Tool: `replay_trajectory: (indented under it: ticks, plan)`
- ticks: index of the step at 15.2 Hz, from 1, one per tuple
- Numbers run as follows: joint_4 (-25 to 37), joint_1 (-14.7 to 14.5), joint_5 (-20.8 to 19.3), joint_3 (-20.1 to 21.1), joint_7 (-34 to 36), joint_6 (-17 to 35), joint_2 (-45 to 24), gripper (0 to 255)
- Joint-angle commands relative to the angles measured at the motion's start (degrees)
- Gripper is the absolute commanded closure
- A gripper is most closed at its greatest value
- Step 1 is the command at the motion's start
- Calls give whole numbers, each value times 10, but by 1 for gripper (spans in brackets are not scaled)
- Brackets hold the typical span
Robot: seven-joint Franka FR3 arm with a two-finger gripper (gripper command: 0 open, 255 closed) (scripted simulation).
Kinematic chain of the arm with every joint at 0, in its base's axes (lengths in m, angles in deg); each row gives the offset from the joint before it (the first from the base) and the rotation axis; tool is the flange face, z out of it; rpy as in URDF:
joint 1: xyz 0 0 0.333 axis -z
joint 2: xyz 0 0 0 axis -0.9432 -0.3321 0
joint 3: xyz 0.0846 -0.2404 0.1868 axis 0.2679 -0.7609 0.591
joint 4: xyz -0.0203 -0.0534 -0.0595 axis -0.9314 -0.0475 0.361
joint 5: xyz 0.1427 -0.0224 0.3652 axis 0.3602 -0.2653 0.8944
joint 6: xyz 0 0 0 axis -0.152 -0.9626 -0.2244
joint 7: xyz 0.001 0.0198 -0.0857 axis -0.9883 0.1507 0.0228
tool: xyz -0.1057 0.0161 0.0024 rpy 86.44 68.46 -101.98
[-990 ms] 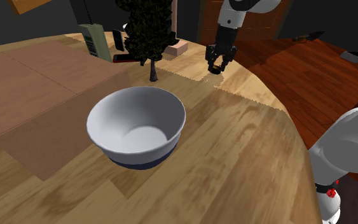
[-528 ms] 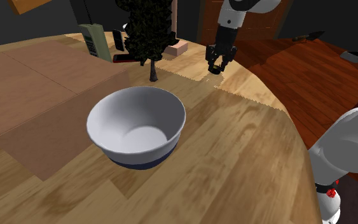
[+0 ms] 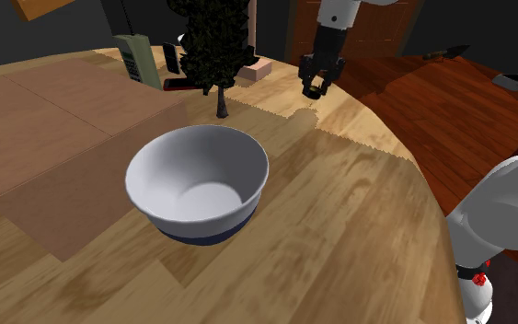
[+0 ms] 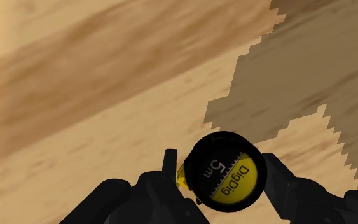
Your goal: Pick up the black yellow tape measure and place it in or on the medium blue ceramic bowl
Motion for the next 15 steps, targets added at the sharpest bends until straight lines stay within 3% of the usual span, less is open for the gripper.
replay_trajectory:
  ticks: [1,15]
  plan:
    - [14,0,-1,-1,2,-16,2,255]
    - [132,1,-4,-3,17,-123,-8,255]
